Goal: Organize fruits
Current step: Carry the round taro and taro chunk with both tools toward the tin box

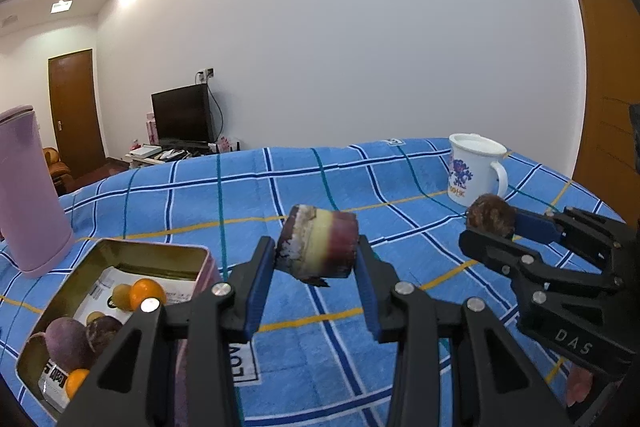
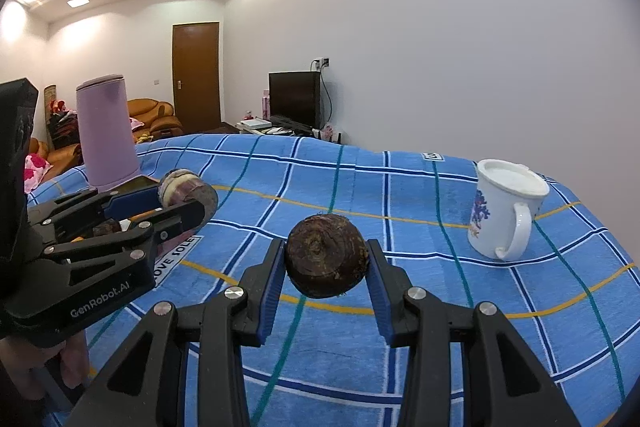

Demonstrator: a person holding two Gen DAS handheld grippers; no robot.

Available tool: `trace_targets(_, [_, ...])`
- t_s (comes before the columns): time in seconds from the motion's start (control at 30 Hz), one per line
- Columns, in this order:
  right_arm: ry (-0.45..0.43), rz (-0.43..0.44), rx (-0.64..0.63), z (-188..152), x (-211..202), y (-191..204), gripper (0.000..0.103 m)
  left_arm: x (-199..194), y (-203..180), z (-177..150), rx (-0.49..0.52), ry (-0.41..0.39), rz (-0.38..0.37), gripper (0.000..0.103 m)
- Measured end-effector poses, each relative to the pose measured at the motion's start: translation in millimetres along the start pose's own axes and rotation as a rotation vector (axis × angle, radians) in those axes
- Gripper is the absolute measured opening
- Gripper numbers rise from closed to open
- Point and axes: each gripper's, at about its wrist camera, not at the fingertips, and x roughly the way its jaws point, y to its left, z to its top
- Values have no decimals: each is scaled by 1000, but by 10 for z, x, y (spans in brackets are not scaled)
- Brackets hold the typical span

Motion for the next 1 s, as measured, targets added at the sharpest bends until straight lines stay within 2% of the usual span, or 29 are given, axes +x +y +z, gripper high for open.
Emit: trace_targets(1.0, [16,127,-54,-12,19,689,42,-347,516,-175,-41,14,78,41])
